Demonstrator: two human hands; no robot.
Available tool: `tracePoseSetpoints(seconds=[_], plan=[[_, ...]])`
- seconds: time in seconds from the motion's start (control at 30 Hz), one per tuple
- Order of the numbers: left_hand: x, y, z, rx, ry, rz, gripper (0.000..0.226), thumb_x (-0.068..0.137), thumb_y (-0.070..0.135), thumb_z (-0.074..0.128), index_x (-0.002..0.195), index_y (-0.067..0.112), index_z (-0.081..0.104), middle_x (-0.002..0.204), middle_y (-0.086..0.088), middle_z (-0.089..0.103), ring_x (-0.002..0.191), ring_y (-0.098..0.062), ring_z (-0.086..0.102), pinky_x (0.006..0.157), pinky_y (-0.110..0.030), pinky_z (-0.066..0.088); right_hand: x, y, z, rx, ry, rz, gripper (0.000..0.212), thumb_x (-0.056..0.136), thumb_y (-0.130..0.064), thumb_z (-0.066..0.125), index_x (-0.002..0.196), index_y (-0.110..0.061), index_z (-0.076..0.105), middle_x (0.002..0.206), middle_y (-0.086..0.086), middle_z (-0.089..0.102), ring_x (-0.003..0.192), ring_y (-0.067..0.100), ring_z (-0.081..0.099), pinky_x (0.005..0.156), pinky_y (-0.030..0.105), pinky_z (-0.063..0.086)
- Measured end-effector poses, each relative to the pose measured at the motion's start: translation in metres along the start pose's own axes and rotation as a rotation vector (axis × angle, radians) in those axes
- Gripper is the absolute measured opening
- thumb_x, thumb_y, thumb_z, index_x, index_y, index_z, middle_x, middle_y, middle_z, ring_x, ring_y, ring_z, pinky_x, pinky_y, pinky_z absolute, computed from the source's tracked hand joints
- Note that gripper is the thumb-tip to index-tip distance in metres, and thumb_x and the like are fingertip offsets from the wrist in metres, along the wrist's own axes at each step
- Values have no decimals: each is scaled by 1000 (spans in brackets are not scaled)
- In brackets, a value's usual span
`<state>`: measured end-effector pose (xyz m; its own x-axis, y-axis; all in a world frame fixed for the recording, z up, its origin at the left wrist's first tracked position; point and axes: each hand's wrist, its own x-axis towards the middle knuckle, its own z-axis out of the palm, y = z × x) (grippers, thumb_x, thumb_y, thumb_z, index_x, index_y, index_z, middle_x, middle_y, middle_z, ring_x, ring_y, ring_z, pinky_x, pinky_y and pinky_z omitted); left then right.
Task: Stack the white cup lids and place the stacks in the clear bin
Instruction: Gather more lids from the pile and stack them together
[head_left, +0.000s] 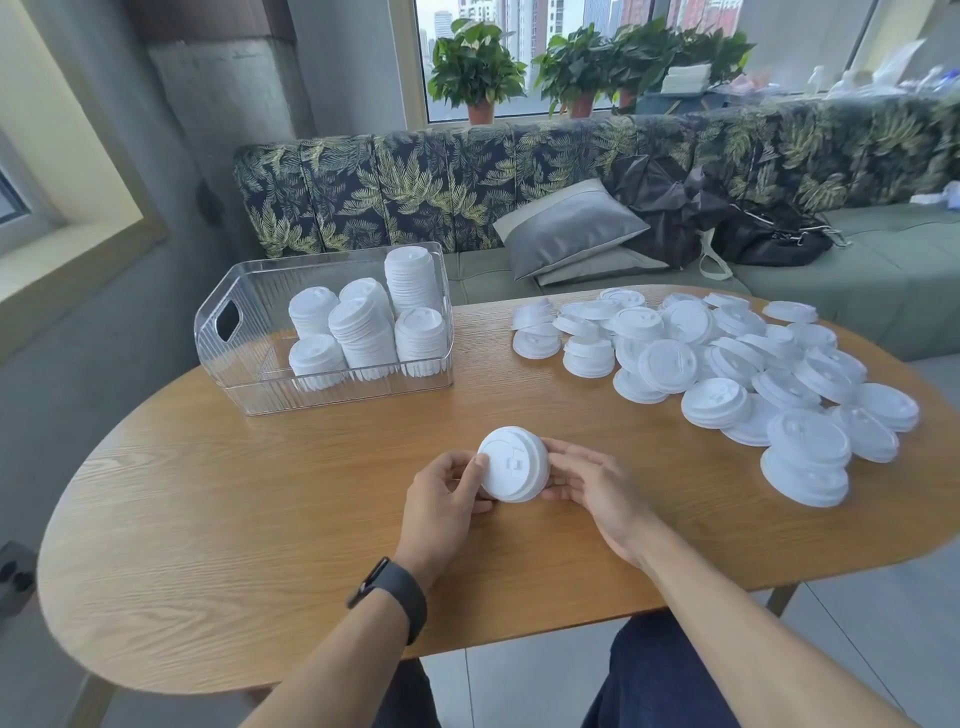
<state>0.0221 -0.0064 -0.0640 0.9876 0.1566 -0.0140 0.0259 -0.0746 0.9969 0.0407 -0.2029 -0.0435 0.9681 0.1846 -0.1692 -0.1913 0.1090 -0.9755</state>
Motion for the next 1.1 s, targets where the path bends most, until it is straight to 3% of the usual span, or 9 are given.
tracePoseSetpoints(seconds=[0.07, 0.13, 0.2, 0.27, 0.47, 0.7, 1.1], plan=[[0, 0, 0, 10, 9, 2, 15, 102, 32, 64, 104, 20, 74, 96, -1, 78, 81, -14, 75, 75, -33, 64, -1, 0, 1, -27, -6, -16, 26, 103, -26, 61, 124, -19, 73, 113, 3, 79, 103, 18, 71, 90, 34, 56], [1, 0, 1, 11, 17, -2, 15, 102, 32, 65, 105, 20, 74, 95, -1, 78, 82, -16, 76, 76, -35, 65, -2, 0, 2, -90, -25, -43, 39, 91, -38, 74, 127, -23, 69, 113, -3, 79, 108, 13, 72, 95, 33, 57], [0, 0, 1, 10, 23, -4, 15, 101, 32, 66, 104, 20, 74, 94, -1, 78, 81, -17, 76, 75, -35, 65, -3, 2, 2, -137, -41, -60, 54, 81, -42, 82, 130, -24, 66, 114, -6, 78, 110, 11, 72, 93, 29, 56], [-1, 1, 0, 0, 23, -6, 15, 100, 32, 68, 105, 18, 74, 93, -2, 78, 80, -17, 76, 75, -35, 65, -3, 4, 3, -152, -33, -66, 55, 81, -38, 85, 130, -23, 66, 114, -7, 78, 109, 9, 73, 90, 26, 56], [-2, 5, -1, -18, -10, -9, 25, 97, 39, 70, 108, 17, 75, 97, -3, 79, 86, -20, 75, 74, -37, 65, -3, 3, 5, -124, -25, -73, 35, 93, -25, 76, 127, -21, 69, 109, -5, 80, 106, 12, 74, 88, 25, 54], [1, 6, -2, -49, -1, -46, 34, 98, 44, 66, 107, 12, 73, 98, -10, 78, 95, -30, 75, 75, -39, 65, -4, 2, 5, -116, -32, -72, 33, 94, -26, 75, 126, -20, 71, 109, -3, 80, 105, 12, 73, 87, 24, 54], [-2, 11, -3, -48, -15, -33, 30, 98, 40, 68, 104, 11, 74, 96, -13, 78, 95, -35, 73, 73, -38, 64, -4, 2, 6, -129, 1, -75, 23, 97, -34, 68, 116, -24, 78, 105, -2, 80, 102, 14, 74, 86, 29, 56]])
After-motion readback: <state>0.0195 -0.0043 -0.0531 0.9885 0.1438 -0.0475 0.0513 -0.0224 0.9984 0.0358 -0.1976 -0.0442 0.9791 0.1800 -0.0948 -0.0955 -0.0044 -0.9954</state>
